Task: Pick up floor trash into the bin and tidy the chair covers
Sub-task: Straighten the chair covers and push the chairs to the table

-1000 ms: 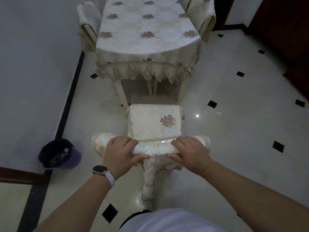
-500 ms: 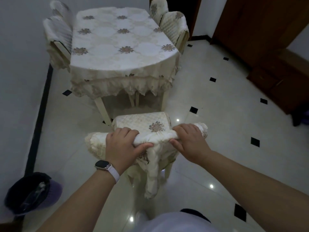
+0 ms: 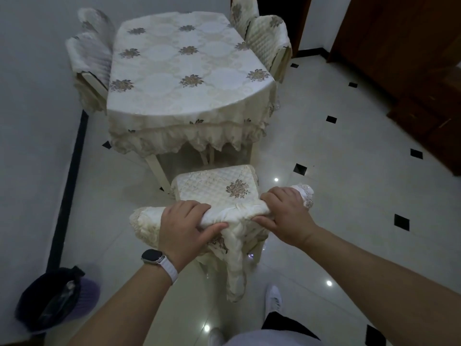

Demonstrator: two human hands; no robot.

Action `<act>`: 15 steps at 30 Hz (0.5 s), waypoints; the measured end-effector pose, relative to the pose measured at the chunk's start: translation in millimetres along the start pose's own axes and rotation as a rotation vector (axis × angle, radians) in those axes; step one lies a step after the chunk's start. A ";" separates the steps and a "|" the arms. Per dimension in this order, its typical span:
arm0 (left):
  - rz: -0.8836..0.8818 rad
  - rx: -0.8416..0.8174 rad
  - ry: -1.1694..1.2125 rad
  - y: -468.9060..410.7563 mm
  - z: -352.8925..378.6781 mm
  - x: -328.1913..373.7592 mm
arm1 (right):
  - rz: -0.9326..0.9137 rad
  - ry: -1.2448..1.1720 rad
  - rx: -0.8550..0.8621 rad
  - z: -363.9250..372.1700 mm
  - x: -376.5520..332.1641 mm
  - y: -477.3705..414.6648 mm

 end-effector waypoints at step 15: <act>-0.266 -0.034 -0.175 -83.3 50.4 12.8 | -0.088 -0.115 0.024 6.0 98.4 -88.1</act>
Point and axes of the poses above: each hand's wrist, its own y-axis away from the middle knuckle, its own z-axis out of the palm, x = y × z, the point moved 6 cm from there along -y, towards the middle knuckle, and after that the axes turned 6 degrees about -z, right-handed, at the moved point
